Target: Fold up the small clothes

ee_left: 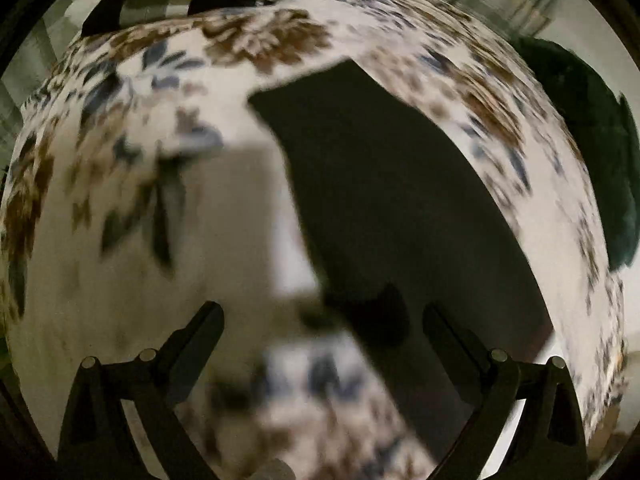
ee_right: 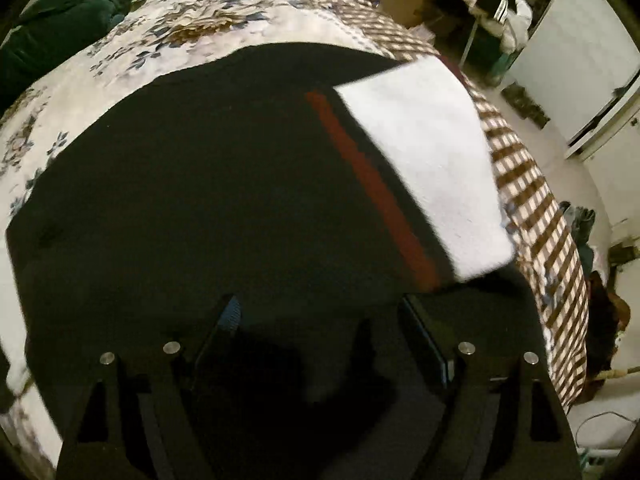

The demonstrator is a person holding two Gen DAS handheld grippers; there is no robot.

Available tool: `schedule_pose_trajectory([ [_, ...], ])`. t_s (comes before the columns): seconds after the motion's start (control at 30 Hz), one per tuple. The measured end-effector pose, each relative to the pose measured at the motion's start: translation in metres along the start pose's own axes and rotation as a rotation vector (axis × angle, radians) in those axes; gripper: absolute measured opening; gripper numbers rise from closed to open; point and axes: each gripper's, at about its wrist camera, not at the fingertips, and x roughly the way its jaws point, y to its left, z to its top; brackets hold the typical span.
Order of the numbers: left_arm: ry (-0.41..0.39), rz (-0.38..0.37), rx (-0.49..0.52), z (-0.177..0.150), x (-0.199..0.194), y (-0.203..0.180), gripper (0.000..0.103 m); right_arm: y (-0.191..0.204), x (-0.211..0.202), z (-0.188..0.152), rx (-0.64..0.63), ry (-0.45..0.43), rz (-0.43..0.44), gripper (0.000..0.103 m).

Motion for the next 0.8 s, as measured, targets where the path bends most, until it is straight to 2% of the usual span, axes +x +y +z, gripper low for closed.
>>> schedule_pose_trajectory([
  [0.13, -0.023, 0.046, 0.005, 0.037, 0.023, -0.003, 0.101, 0.040, 0.008, 0.004, -0.025, -0.025, -0.045, 0.083],
  [0.23, -0.009, 0.077, -0.021, 0.057, 0.041, 0.006, 0.101, 0.061, 0.011, 0.007, -0.057, -0.046, -0.064, 0.083],
  [0.3, -0.016, 0.074, -0.050, 0.065, 0.044, 0.012, 0.101, 0.075, 0.011, 0.007, -0.067, -0.048, -0.058, 0.083],
  [0.33, -0.035, 0.066, -0.062, 0.068, 0.040, 0.015, 0.098, 0.081, 0.011, 0.007, -0.072, -0.050, -0.056, 0.083],
  [0.37, -0.066, 0.058, -0.068, 0.070, 0.036, 0.016, 0.092, 0.088, 0.009, 0.007, -0.082, -0.053, -0.050, 0.083],
  [0.4, -0.092, 0.050, -0.059, 0.070, 0.033, 0.015, 0.065, 0.094, 0.008, 0.007, -0.094, -0.058, -0.044, 0.083],
  [0.43, -0.112, 0.042, -0.037, 0.071, 0.031, 0.012, 0.020, 0.098, 0.007, 0.007, -0.104, -0.062, -0.041, 0.083],
  [0.47, -0.134, 0.041, 0.005, 0.070, 0.026, 0.007, 0.013, 0.102, 0.006, 0.007, -0.119, -0.067, -0.037, 0.083],
  [0.63, -0.242, -0.029, 0.081, 0.063, -0.012, -0.012, 0.009, 0.105, 0.005, 0.006, -0.137, -0.057, -0.018, 0.083],
  [0.77, -0.349, -0.097, 0.202, 0.043, -0.071, -0.041, 0.009, 0.092, 0.005, 0.008, -0.156, -0.057, -0.028, 0.083],
  [0.8, -0.372, -0.113, 0.239, 0.035, -0.087, -0.051, 0.009, 0.088, 0.006, 0.009, -0.163, -0.051, -0.030, 0.087],
])
